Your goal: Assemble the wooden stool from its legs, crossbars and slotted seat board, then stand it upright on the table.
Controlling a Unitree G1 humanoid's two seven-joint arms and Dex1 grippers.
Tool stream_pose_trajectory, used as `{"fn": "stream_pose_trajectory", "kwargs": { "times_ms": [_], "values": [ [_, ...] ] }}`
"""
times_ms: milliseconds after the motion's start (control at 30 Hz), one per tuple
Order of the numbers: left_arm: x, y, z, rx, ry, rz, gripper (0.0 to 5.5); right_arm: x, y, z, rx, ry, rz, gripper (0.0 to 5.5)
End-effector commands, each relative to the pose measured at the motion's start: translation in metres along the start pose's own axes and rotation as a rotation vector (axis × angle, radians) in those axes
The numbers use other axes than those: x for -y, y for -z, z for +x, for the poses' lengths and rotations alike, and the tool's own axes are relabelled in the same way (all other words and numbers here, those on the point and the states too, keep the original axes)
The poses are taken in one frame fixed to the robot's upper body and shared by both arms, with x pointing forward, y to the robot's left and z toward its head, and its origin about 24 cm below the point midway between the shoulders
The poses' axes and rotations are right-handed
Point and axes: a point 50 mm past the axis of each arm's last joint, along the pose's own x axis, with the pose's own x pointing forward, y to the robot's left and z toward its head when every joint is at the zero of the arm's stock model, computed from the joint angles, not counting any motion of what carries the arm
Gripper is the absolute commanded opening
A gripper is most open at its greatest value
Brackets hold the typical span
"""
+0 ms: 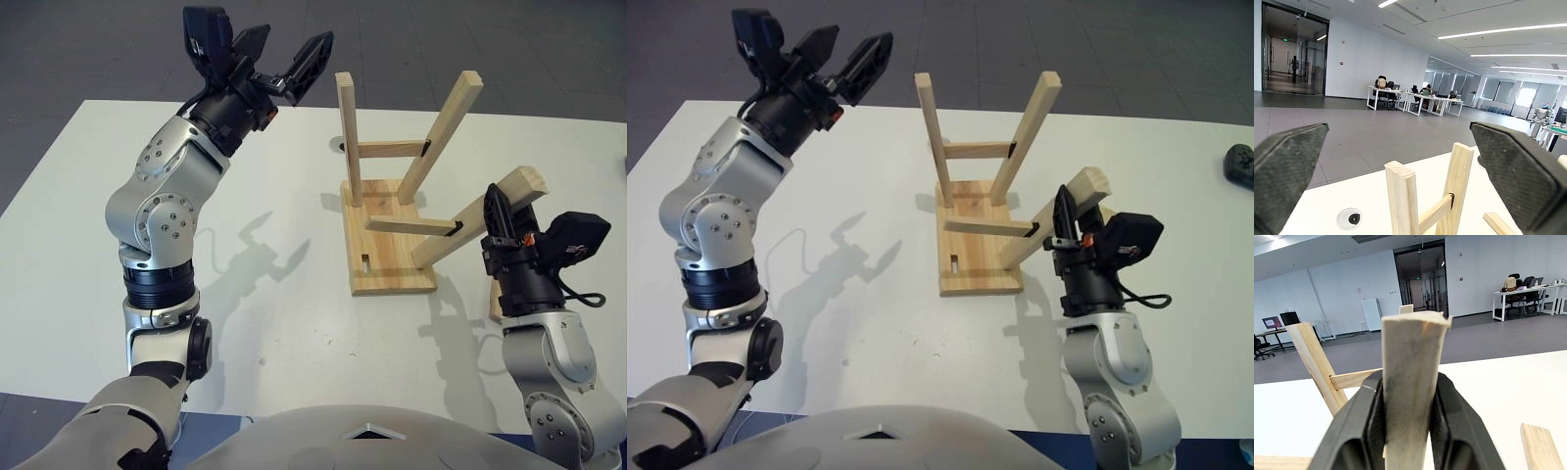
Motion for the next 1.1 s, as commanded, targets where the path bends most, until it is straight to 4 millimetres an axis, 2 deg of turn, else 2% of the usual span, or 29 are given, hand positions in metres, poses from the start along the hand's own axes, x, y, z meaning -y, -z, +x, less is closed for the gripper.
{"fn": "stream_pose_trajectory", "kwargs": {
  "times_ms": [33,133,233,267,367,500,667,867,967,1100],
  "values": [
    [0.003,0.005,-0.002,-0.026,-0.016,0.023,5.4,0.02,0.043,-0.006,-0.345,0.108,-0.082,1.03],
    [0.003,0.008,-0.002,-0.033,-0.022,0.022,5.4,0.019,0.035,-0.001,-0.293,0.107,-0.081,1.03],
    [0.002,0.01,-0.003,-0.039,-0.028,0.024,5.4,0.018,0.013,0.011,-0.137,0.1,-0.072,1.03],
    [0.002,0.01,-0.004,-0.041,-0.03,0.022,5.4,0.017,0.002,0.016,-0.053,0.1,-0.036,1.39],
    [0.002,0.013,-0.006,-0.052,-0.012,-0.002,5.4,0.015,-0.041,0.028,0.224,0.07,0.027,1.87],
    [0.001,0.016,-0.008,-0.061,0.019,-0.04,5.4,0.009,-0.078,0.038,0.387,-0.023,0.092,2.58],
    [-0.002,0.018,-0.008,-0.066,0.017,-0.055,5.4,0.009,-0.092,0.05,0.369,-0.081,0.162,3.26],
    [-0.001,0.022,-0.005,-0.062,-0.005,-0.058,5.4,0.044,-0.081,0.082,0.154,-0.027,0.093,4.25],
    [-0.002,0.022,-0.004,-0.06,-0.008,-0.052,5.4,0.046,-0.092,0.091,0.135,-0.077,0.119,4.72],
    [-0.002,0.023,-0.006,-0.06,-0.019,-0.05,5.4,0.047,-0.104,0.093,0.132,-0.104,0.09,4.14]
  ]
}}
